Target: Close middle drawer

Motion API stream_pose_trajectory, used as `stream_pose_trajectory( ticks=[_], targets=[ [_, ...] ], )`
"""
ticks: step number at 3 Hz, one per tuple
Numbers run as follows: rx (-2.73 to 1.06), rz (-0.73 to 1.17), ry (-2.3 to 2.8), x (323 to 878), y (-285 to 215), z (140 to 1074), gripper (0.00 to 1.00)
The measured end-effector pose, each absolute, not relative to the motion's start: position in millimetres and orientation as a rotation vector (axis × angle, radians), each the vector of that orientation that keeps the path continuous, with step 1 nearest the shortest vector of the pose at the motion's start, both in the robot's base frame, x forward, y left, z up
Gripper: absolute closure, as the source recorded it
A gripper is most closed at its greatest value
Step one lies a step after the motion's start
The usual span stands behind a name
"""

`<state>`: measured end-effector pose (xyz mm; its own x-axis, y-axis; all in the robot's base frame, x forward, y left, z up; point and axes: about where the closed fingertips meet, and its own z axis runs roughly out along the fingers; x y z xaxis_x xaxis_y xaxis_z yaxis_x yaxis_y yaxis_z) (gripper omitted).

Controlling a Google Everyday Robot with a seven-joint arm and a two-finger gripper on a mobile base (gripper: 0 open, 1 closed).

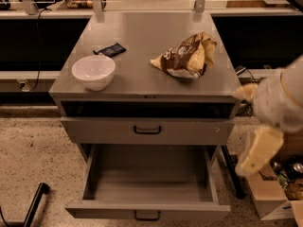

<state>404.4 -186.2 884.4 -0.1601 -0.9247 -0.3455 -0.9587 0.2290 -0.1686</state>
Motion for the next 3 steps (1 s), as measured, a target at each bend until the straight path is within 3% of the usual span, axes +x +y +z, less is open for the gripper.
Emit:
stream_pose_trajectory(
  ticks=[1,3],
  targets=[
    [-1.716,0.267,1.996,373.4,-150.3,832.8,0.0],
    [-1.651,0.287,1.976,358.7,-151.0,813.4,0.0]
  ],
)
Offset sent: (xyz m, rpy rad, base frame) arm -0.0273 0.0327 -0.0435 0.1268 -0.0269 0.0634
